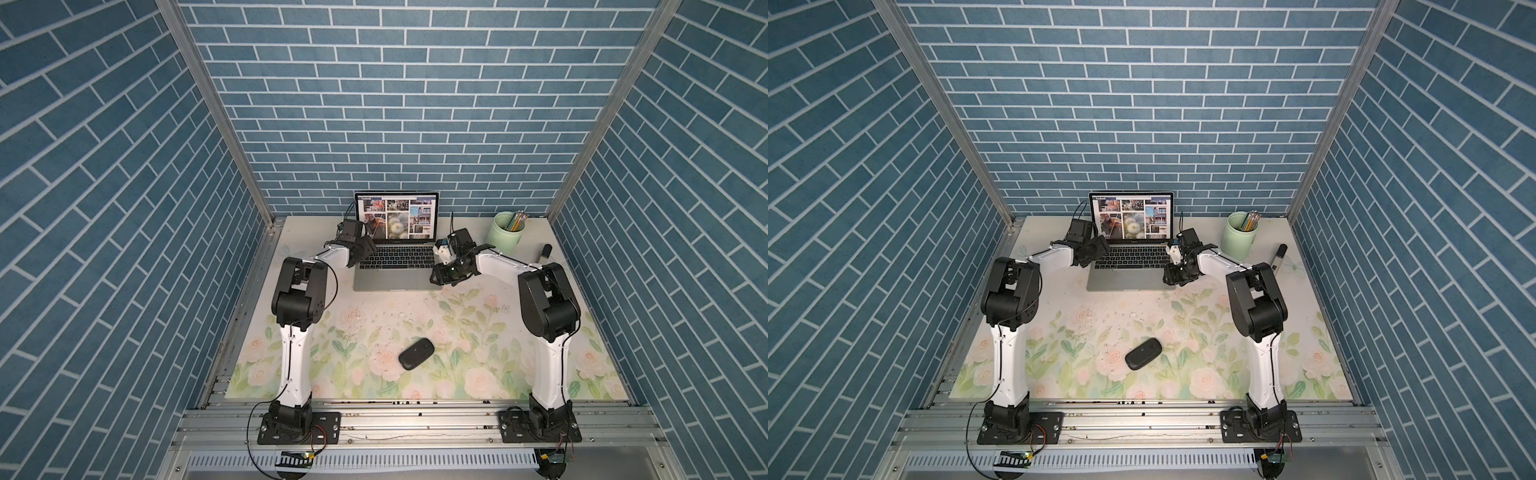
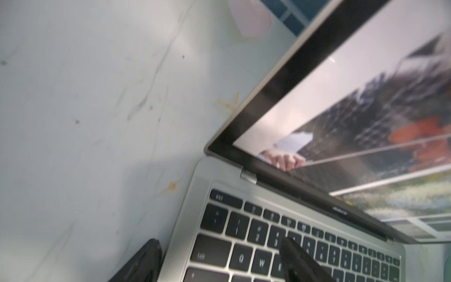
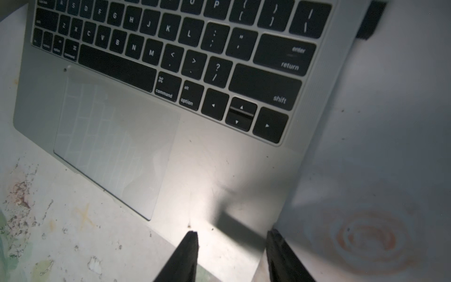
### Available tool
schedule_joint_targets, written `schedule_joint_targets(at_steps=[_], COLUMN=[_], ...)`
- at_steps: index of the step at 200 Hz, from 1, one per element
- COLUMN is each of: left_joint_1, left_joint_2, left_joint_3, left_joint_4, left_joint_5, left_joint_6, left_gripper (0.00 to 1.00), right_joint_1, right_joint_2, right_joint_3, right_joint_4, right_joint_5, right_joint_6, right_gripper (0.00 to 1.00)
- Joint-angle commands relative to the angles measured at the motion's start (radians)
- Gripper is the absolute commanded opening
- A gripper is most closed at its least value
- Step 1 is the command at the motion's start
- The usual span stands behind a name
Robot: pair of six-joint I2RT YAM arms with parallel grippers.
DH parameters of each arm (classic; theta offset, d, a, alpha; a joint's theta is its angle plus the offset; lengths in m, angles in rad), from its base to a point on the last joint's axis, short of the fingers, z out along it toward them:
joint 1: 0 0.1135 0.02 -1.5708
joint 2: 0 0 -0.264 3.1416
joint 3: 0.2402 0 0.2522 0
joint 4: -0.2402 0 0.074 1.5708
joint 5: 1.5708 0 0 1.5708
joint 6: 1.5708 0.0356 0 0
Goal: Remove the wireless mouse receiver from the laptop
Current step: Move the laptop to the center of the board.
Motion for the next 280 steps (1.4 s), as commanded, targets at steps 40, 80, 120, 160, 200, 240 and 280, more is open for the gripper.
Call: schedule_joint_targets(at_steps=[40, 80, 120, 160, 200, 240, 280], left_joint_1=[-0.009, 0.002, 0.005, 0.005, 0.005, 0.004, 0.0], left_joint_2=[-0.11, -0.198, -0.171, -0.145, -0.139, -0.14, -0.152], left_joint_3=[-0.137, -0.153, -0.196, -0.228, -0.236, -0.258, -0.289], left_joint_4=[-0.101, -0.169, -0.103, -0.034, -0.007, 0.02, 0.032], left_joint_5=[-0.003, -0.04, 0.023, 0.074, 0.106, 0.145, 0.159], left_joint_6=[0.026, 0.111, 0.108, 0.098, 0.107, 0.104, 0.104], left_gripper=[0.82, 0.84, 0.83, 0.83, 0.83, 0.82, 0.82], right_joint_1=[0.014, -0.027, -0.058, -0.059, -0.058, -0.053, -0.022], right_joint_2=[-0.073, -0.041, 0.083, 0.176, 0.157, 0.112, 0.111], right_joint_3=[-0.002, 0.107, 0.273, 0.327, 0.247, 0.116, 0.056], right_joint_4=[-0.001, -0.054, -0.102, -0.097, -0.033, 0.066, 0.104], right_joint_5=[0.038, 0.088, 0.089, 0.046, 0.023, -0.035, -0.059], right_joint_6=[0.004, -0.019, -0.035, -0.007, 0.034, 0.089, 0.114], right_gripper=[0.5, 0.51, 0.49, 0.47, 0.45, 0.39, 0.36])
